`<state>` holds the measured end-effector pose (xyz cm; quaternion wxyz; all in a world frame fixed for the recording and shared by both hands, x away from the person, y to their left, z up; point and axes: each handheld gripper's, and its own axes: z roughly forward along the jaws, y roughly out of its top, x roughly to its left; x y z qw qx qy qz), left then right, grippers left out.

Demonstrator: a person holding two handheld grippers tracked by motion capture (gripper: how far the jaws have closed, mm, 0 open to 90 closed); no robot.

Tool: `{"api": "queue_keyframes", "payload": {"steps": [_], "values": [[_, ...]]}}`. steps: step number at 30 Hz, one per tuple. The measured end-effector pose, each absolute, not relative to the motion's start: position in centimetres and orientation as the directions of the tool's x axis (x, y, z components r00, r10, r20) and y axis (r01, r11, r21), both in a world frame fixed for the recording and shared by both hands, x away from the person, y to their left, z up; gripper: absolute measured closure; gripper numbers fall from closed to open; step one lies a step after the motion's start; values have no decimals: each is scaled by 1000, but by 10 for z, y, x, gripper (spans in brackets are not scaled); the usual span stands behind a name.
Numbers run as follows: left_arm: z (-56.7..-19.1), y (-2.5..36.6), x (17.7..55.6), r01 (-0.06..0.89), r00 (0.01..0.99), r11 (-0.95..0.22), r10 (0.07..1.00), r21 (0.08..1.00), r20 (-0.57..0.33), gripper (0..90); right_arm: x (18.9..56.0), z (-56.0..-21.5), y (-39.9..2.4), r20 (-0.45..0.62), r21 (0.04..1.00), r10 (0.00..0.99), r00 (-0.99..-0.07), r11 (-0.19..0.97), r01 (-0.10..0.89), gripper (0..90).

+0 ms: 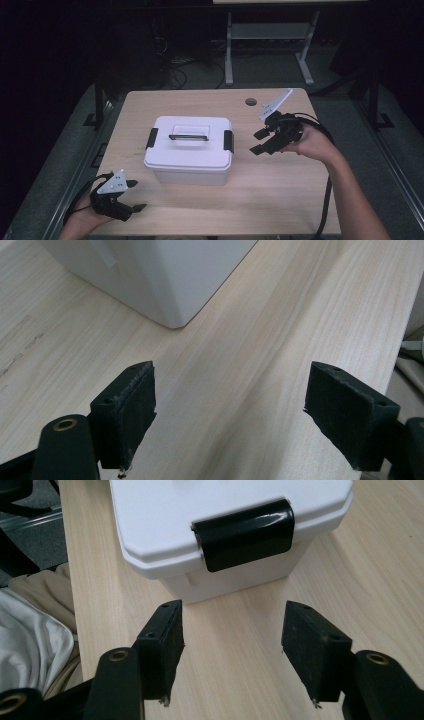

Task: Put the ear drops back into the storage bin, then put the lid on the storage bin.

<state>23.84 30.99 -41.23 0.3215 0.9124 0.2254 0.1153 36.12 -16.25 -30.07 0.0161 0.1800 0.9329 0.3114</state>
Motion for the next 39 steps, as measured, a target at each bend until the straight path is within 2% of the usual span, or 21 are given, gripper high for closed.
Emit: {"api": "queue_keyframes", "payload": {"steps": [39], "values": [[-415,310,239,347,869,-697,490,627,63,203,348,-348,-200,151,559,403,-903,718,414,402]]}}
